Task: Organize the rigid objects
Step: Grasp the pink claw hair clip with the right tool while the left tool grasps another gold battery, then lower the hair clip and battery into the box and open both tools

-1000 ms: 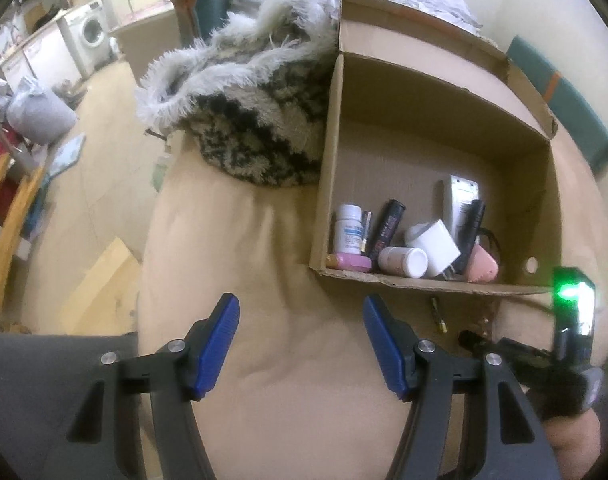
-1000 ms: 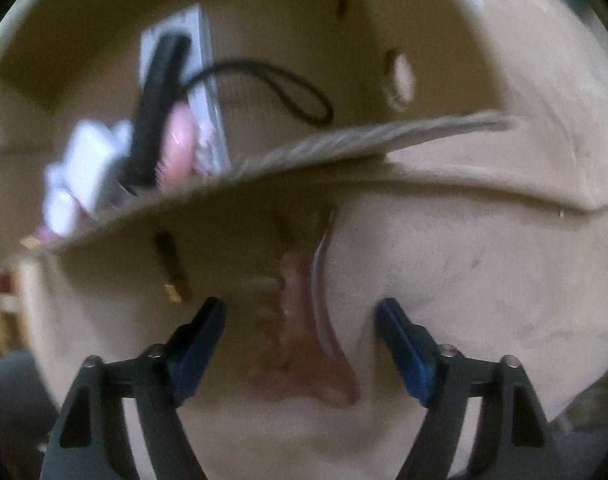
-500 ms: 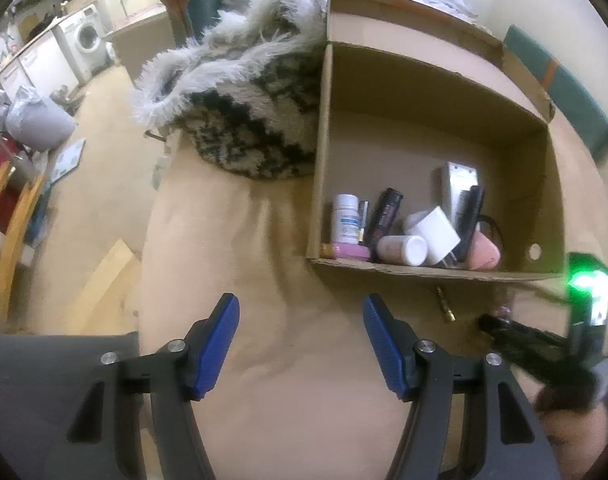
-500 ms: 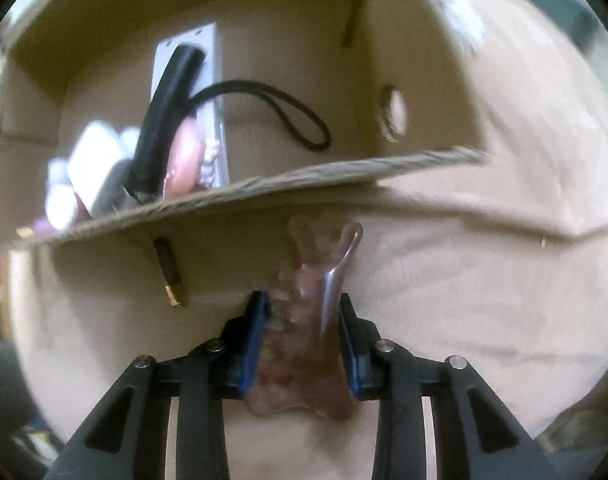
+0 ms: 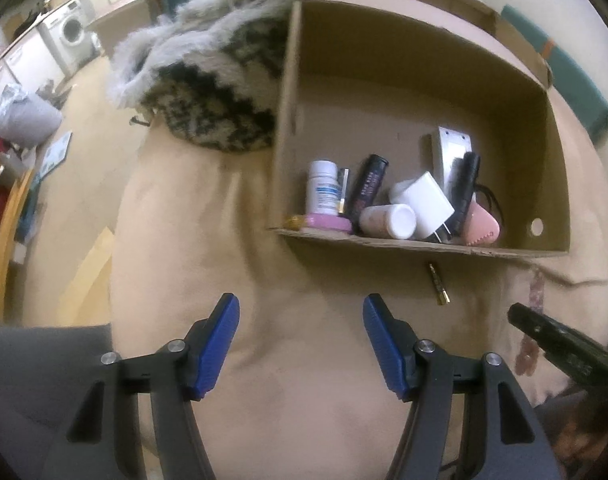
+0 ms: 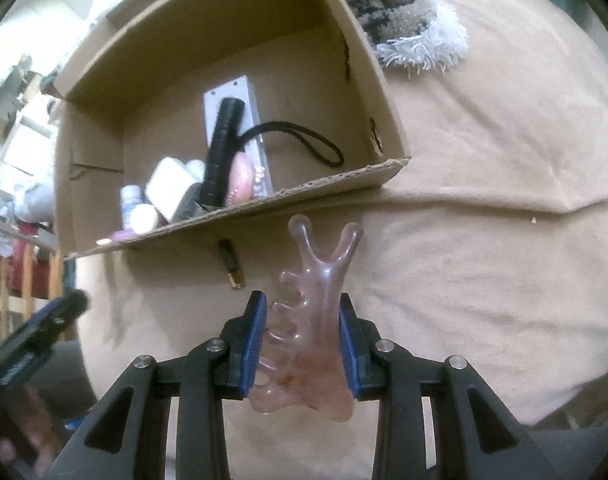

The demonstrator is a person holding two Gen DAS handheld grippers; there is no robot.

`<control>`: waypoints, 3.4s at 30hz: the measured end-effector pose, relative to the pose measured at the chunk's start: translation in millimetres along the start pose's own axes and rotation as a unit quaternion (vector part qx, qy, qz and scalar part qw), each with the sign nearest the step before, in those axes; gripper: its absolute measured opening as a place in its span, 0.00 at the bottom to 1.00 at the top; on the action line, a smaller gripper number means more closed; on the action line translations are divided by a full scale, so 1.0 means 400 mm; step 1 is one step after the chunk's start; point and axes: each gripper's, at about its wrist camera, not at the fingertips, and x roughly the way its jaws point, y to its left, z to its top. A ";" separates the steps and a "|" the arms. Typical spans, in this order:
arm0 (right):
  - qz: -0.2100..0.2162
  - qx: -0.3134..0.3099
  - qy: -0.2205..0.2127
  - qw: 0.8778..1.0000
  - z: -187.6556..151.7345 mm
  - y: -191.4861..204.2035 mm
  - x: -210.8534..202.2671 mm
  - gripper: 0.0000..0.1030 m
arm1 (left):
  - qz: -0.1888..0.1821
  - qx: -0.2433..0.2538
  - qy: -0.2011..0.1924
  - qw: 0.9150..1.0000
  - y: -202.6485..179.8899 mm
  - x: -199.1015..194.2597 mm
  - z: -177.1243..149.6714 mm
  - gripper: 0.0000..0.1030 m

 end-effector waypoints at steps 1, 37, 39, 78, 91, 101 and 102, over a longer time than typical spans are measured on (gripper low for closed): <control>0.006 0.001 -0.003 1.000 -0.003 -0.005 -0.006 0.34 | -0.005 0.003 0.002 1.000 -0.015 0.008 0.000 0.59; 0.062 0.058 -0.027 0.996 0.035 -0.082 -0.026 0.34 | 0.022 0.043 0.069 0.996 -0.212 0.170 -0.006 0.09; 0.056 0.062 -0.033 0.996 0.032 -0.085 -0.034 0.34 | 0.026 0.042 0.063 0.997 -0.185 0.152 -0.010 0.09; 0.017 -0.106 -0.144 0.984 0.260 0.155 -0.057 0.34 | 0.024 0.096 -0.090 0.991 -0.080 -0.019 0.220 0.09; -0.009 -0.099 -0.065 0.993 0.235 0.155 0.064 0.35 | 0.007 0.063 -0.043 0.997 -0.048 0.091 0.231 0.09; -0.011 -0.079 -0.055 0.995 0.244 0.130 0.076 0.35 | 0.006 0.078 -0.048 0.996 -0.081 0.089 0.222 0.09; -0.010 -0.078 -0.055 0.995 0.246 0.130 0.076 0.35 | 0.007 0.079 -0.049 0.996 -0.085 0.089 0.220 0.09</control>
